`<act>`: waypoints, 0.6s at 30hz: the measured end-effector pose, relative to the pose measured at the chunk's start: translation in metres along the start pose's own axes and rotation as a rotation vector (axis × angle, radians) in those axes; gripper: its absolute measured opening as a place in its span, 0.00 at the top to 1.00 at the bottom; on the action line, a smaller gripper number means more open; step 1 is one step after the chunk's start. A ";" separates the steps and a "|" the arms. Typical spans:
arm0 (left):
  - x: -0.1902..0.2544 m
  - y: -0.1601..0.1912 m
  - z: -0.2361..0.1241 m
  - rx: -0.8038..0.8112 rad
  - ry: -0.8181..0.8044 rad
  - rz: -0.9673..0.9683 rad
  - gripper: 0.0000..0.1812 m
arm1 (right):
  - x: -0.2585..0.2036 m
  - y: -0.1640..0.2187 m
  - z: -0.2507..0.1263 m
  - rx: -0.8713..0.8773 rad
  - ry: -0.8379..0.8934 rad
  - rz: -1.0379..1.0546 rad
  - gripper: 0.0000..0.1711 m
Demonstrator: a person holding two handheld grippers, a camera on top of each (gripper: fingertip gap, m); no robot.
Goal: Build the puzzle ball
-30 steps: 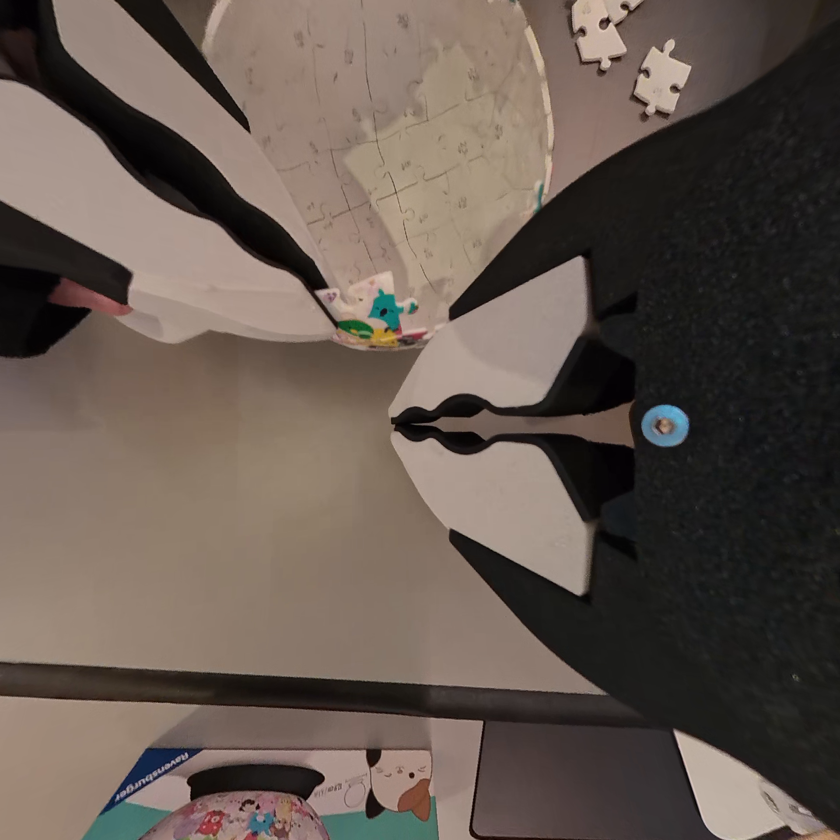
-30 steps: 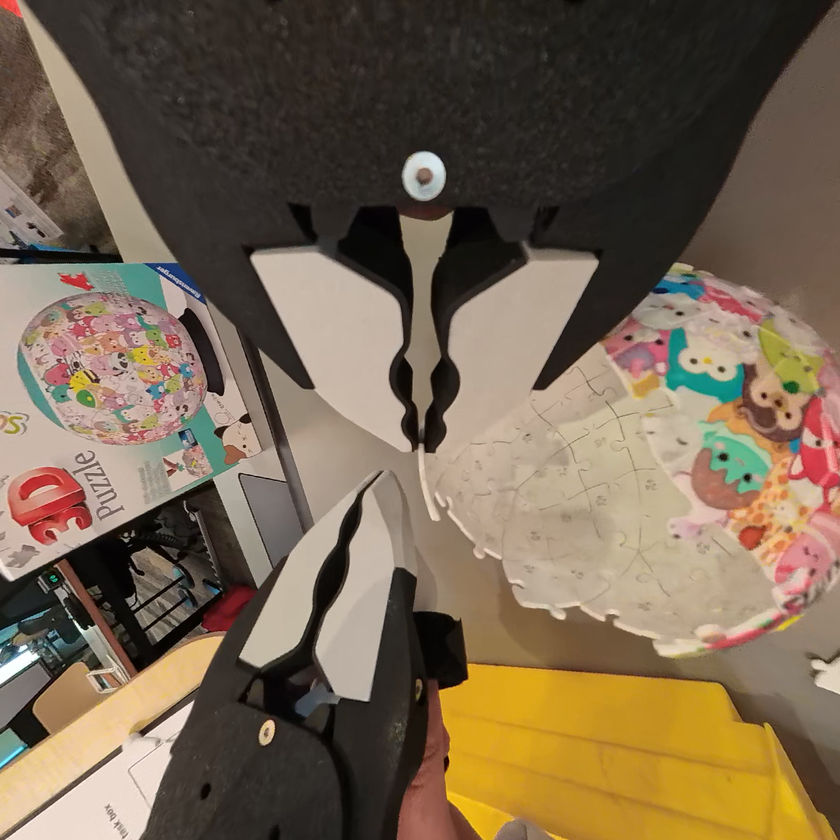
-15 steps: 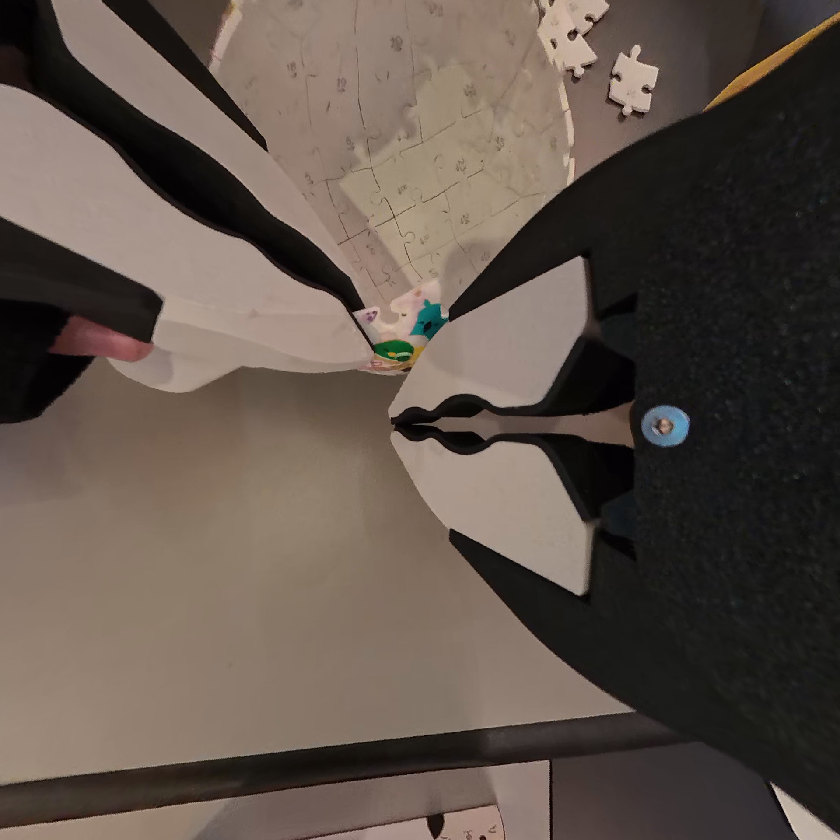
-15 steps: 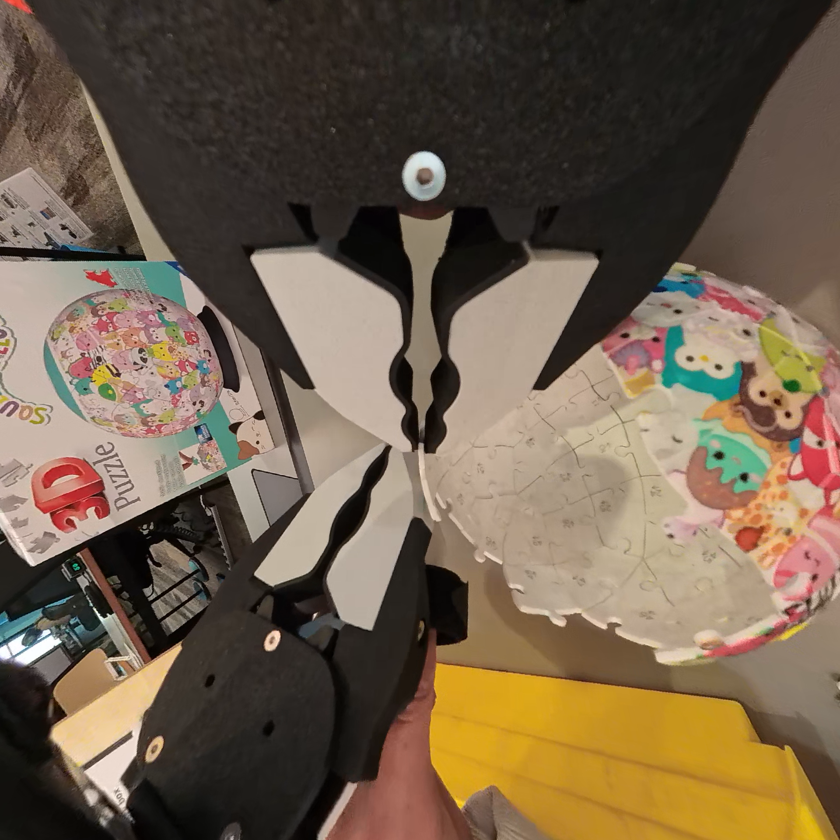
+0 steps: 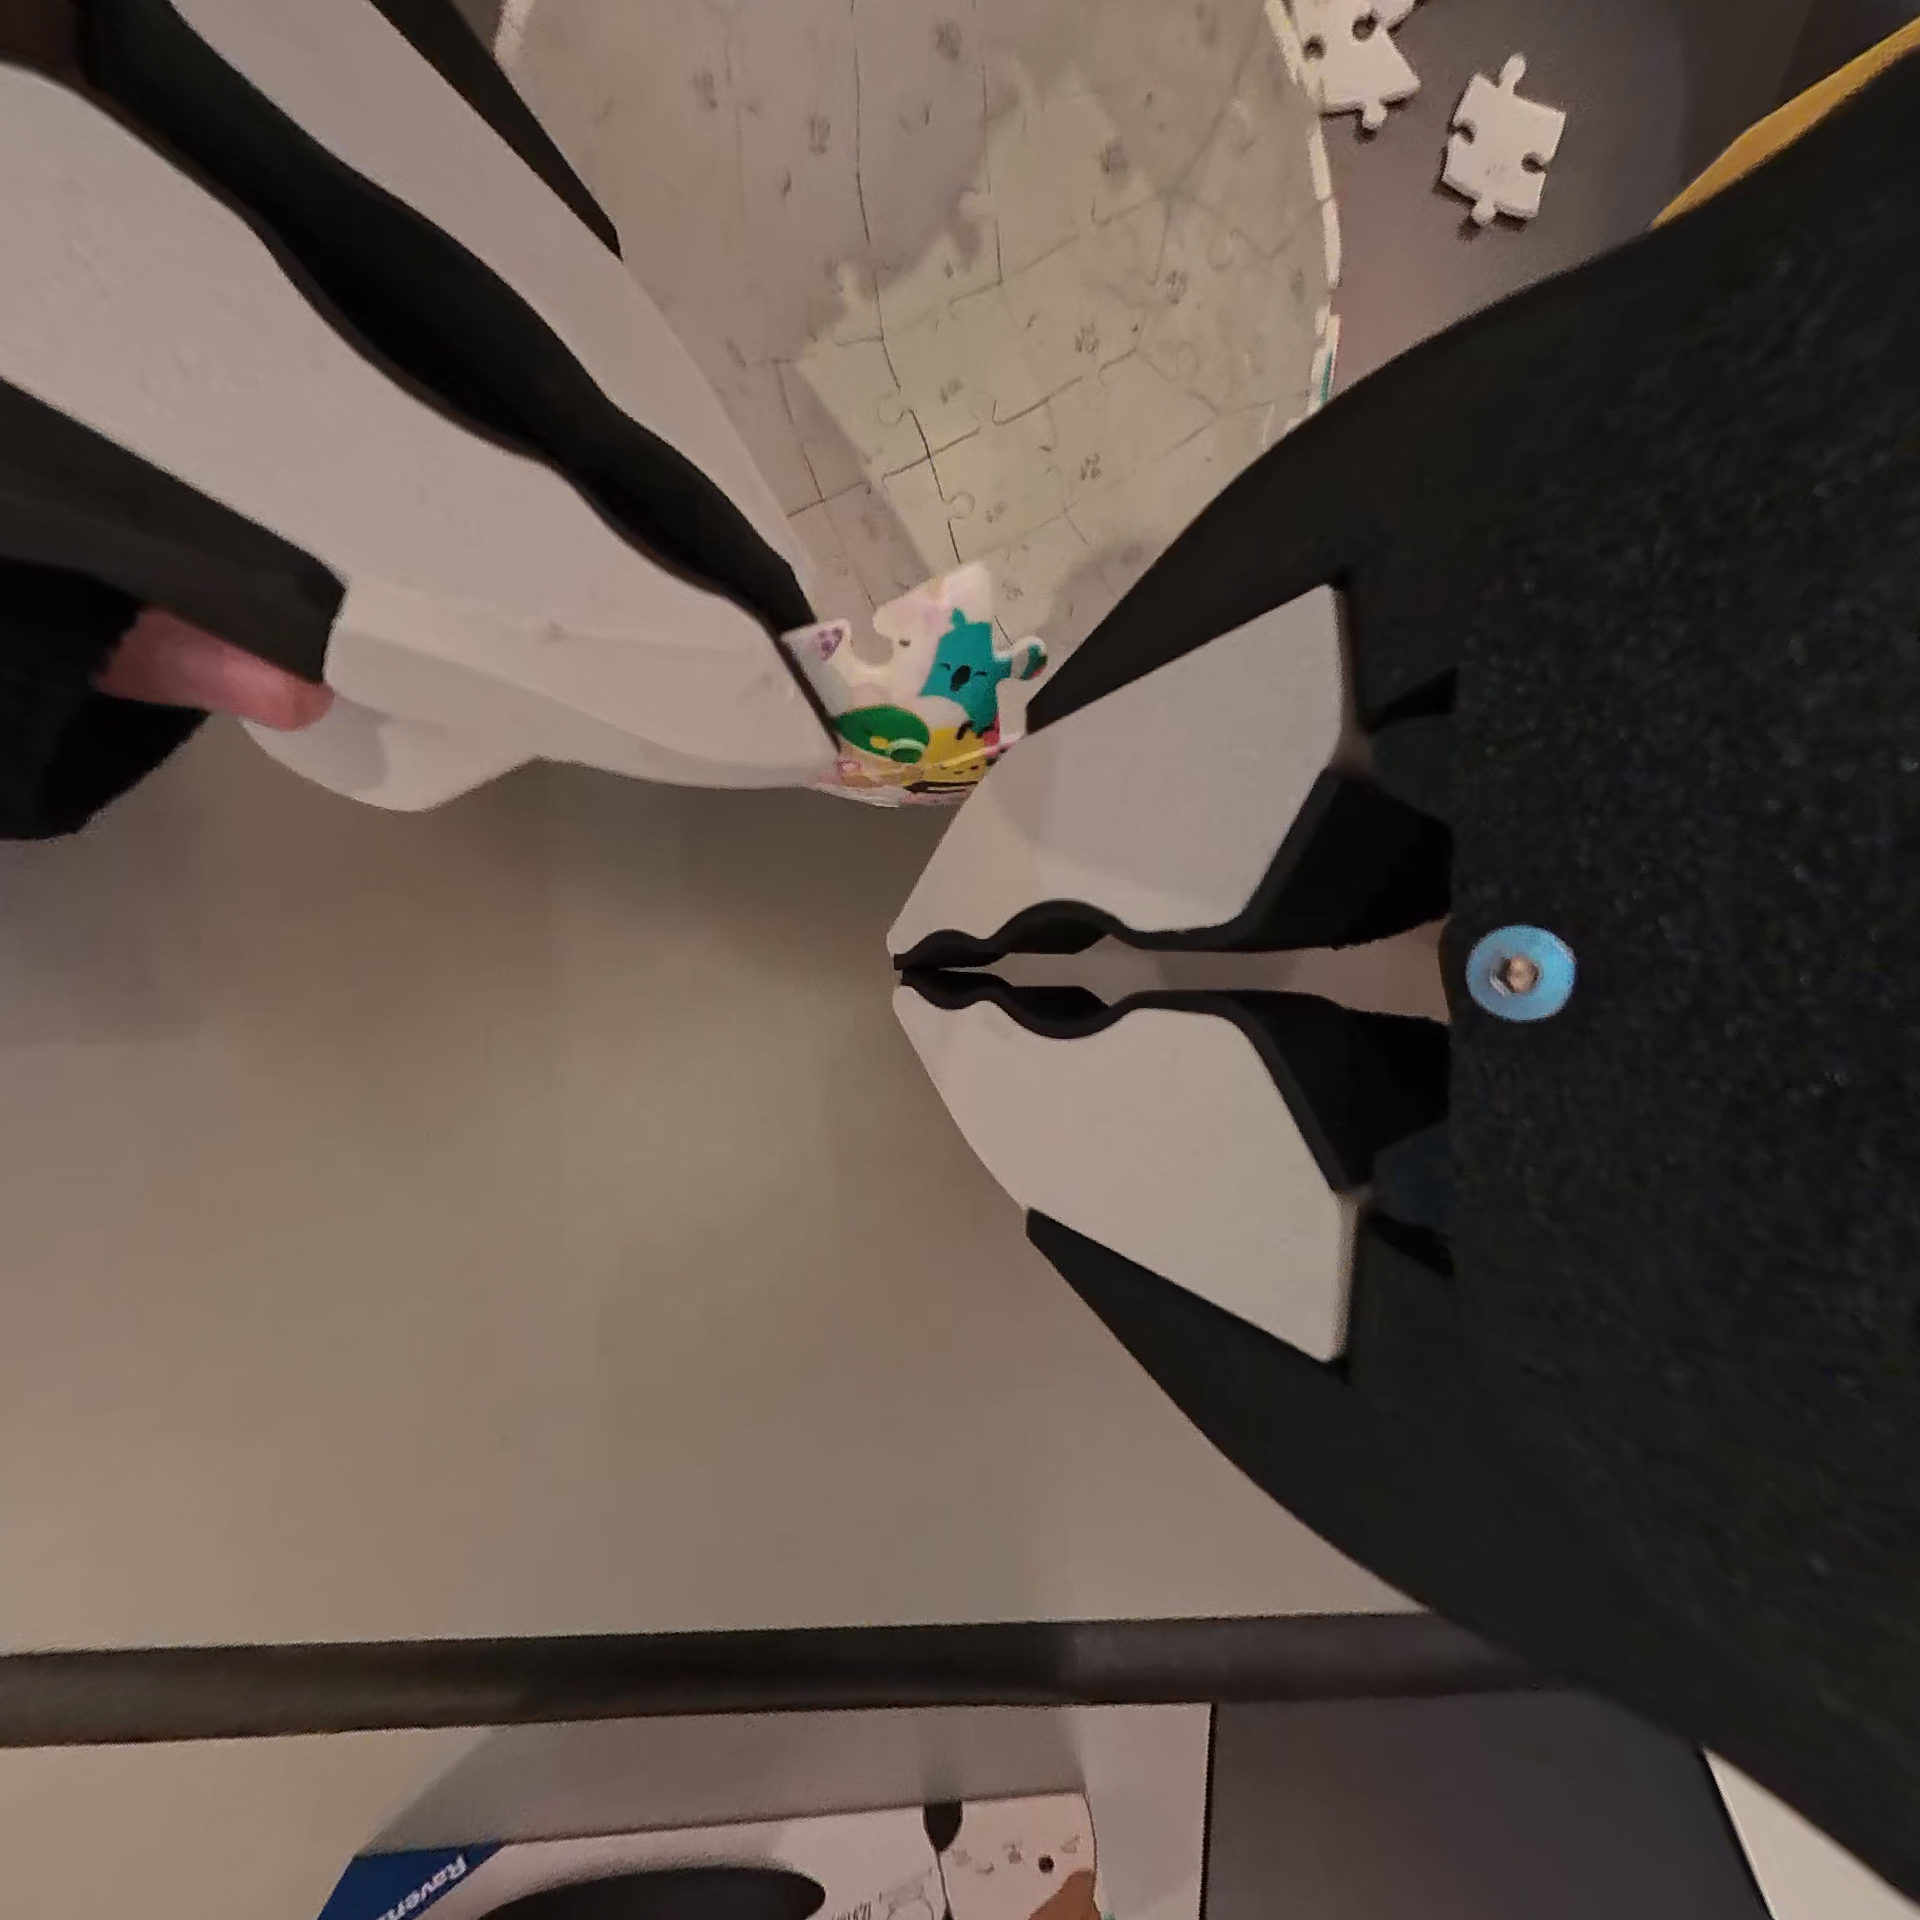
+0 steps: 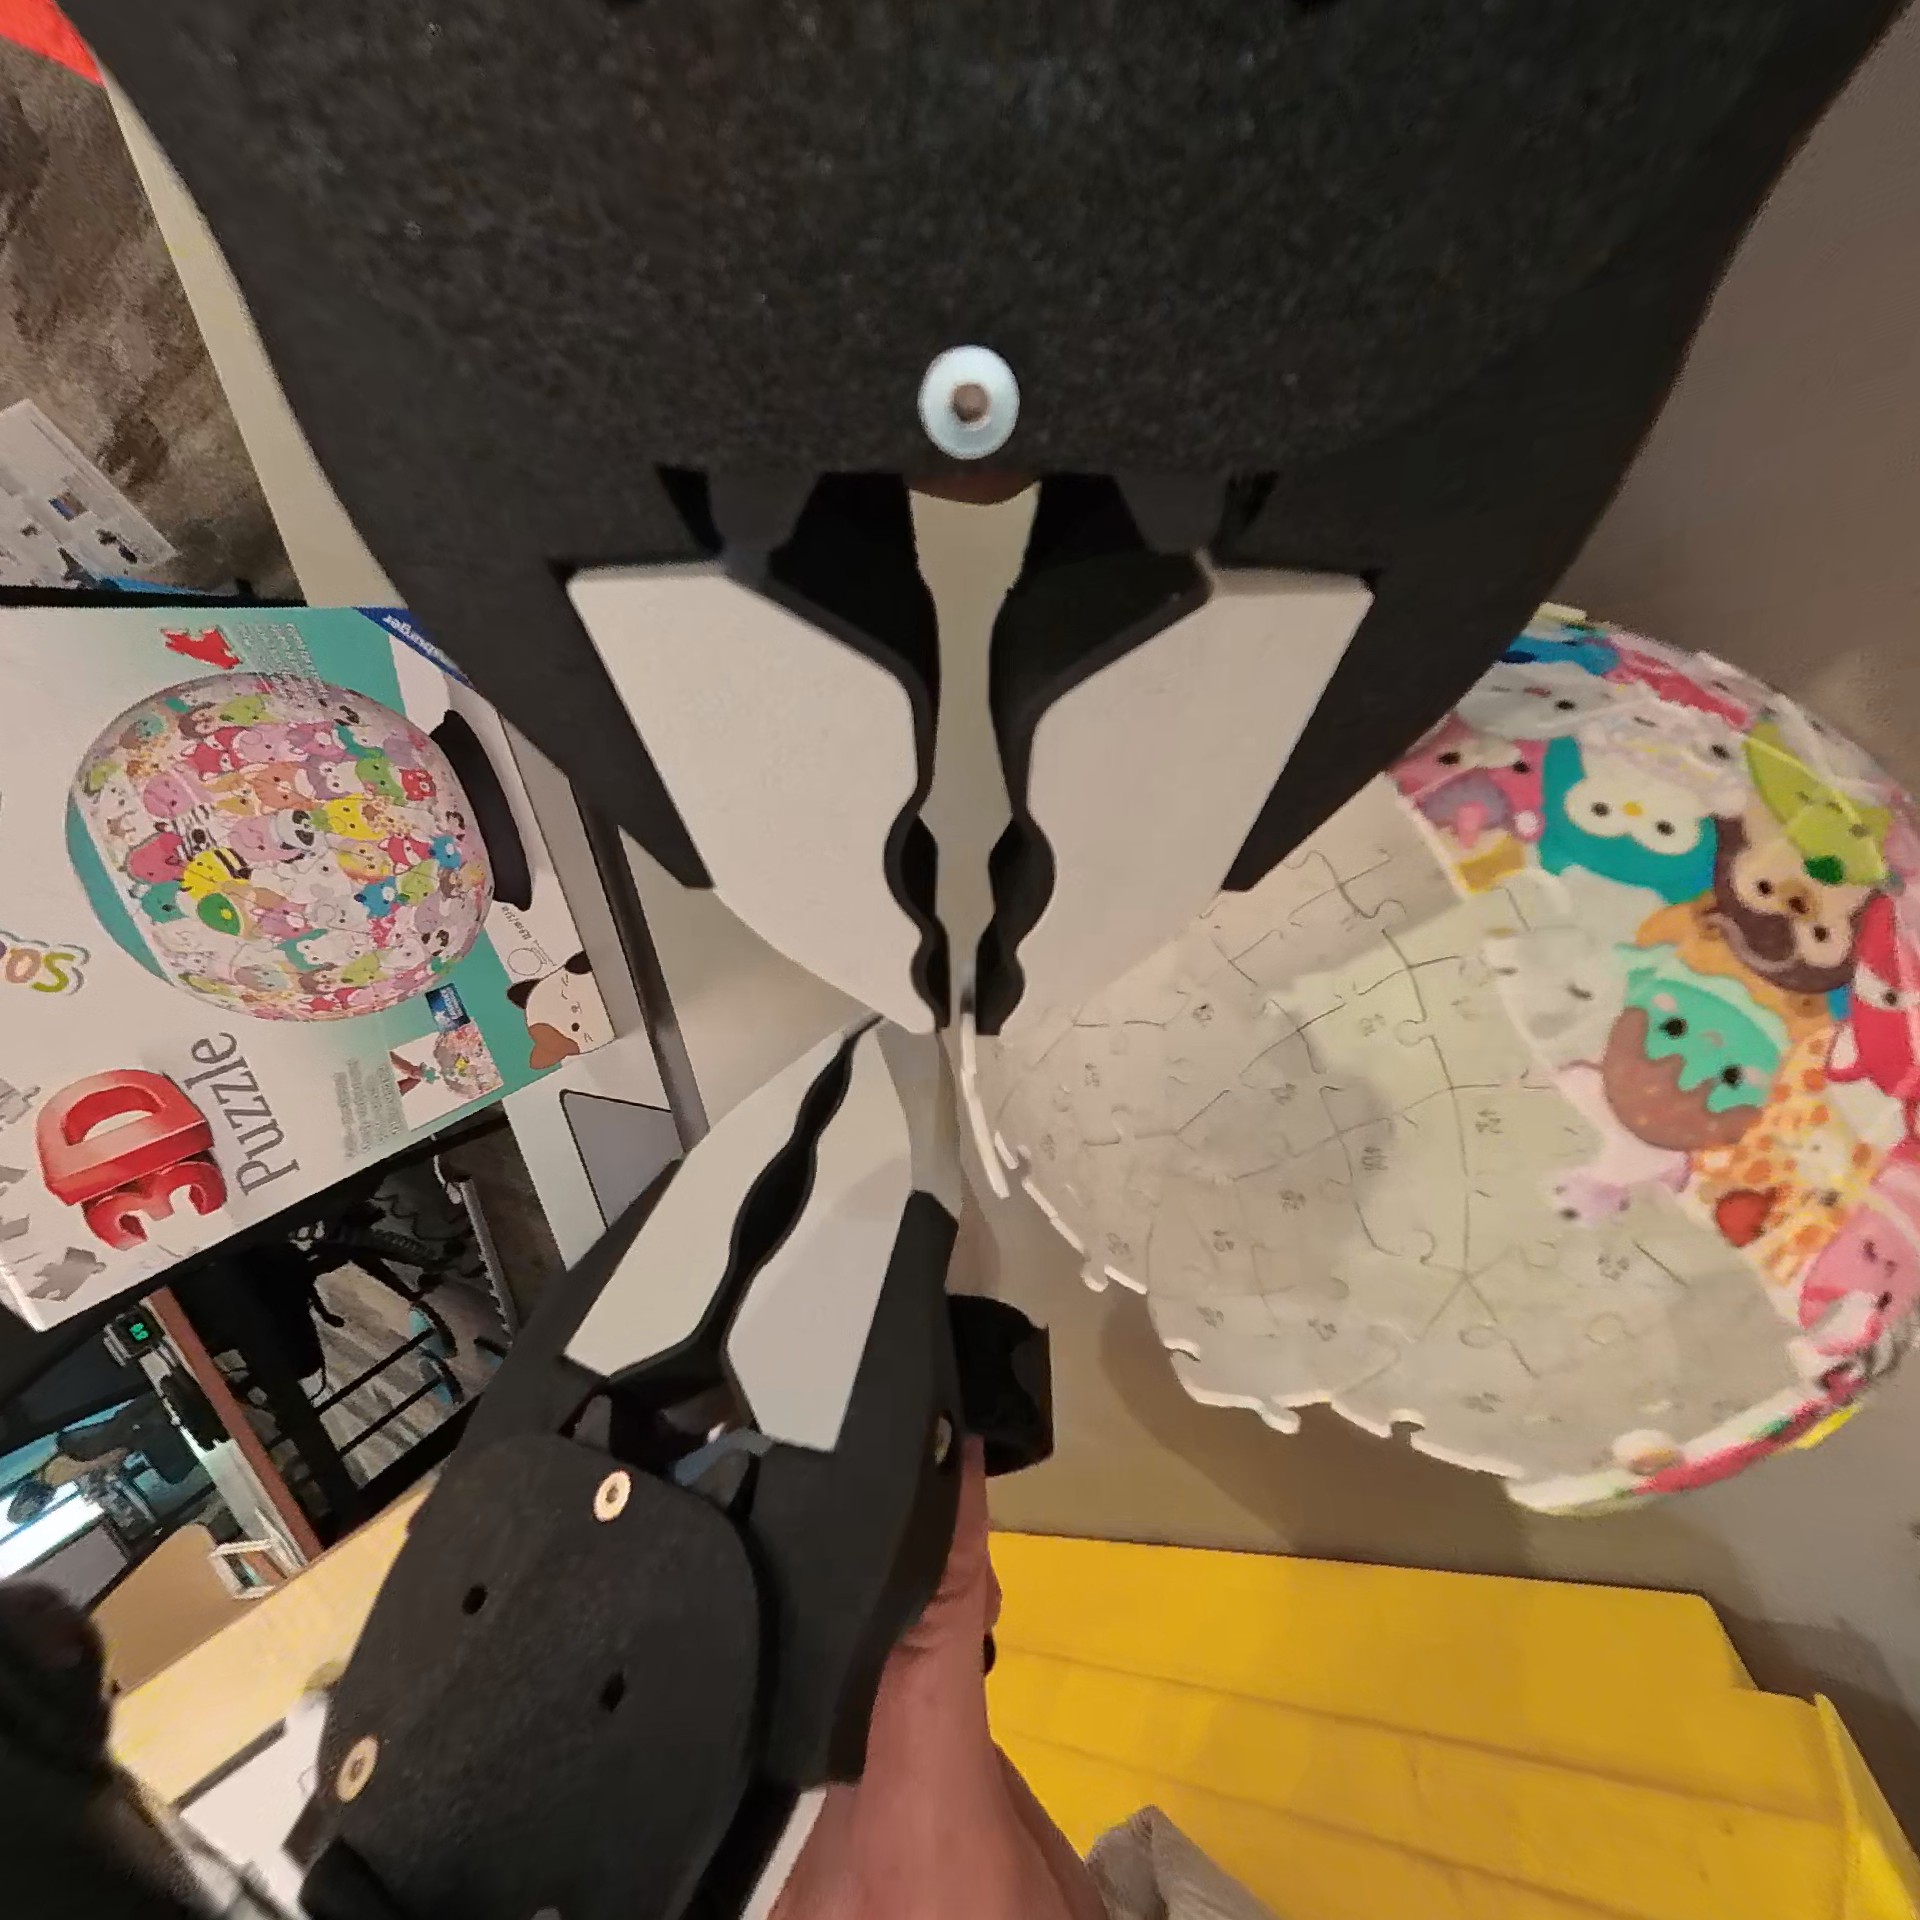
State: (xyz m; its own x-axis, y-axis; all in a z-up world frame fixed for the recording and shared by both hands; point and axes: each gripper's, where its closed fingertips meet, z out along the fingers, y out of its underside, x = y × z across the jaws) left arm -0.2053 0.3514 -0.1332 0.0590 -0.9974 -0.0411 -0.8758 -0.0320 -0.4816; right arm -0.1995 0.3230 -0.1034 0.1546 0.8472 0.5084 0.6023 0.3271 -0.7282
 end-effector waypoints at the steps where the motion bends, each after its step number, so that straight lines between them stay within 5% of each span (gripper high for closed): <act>1: 0.000 0.000 0.000 0.006 0.003 -0.006 1.00 | 0.001 0.000 0.000 -0.004 0.002 0.003 0.96; 12: -0.012 0.005 -0.011 -0.001 -0.092 -0.056 1.00 | -0.005 -0.007 0.003 -0.008 -0.096 -0.004 0.92; 18: -0.013 0.015 -0.067 0.060 -0.308 -0.178 1.00 | 0.000 -0.012 0.009 -0.070 -0.101 -0.072 0.91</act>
State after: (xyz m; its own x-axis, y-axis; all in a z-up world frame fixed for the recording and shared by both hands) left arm -0.2517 0.3597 -0.0811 0.3572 -0.9102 -0.2095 -0.8100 -0.1902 -0.5548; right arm -0.2132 0.3231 -0.0987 0.0316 0.8614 0.5069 0.6629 0.3616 -0.6556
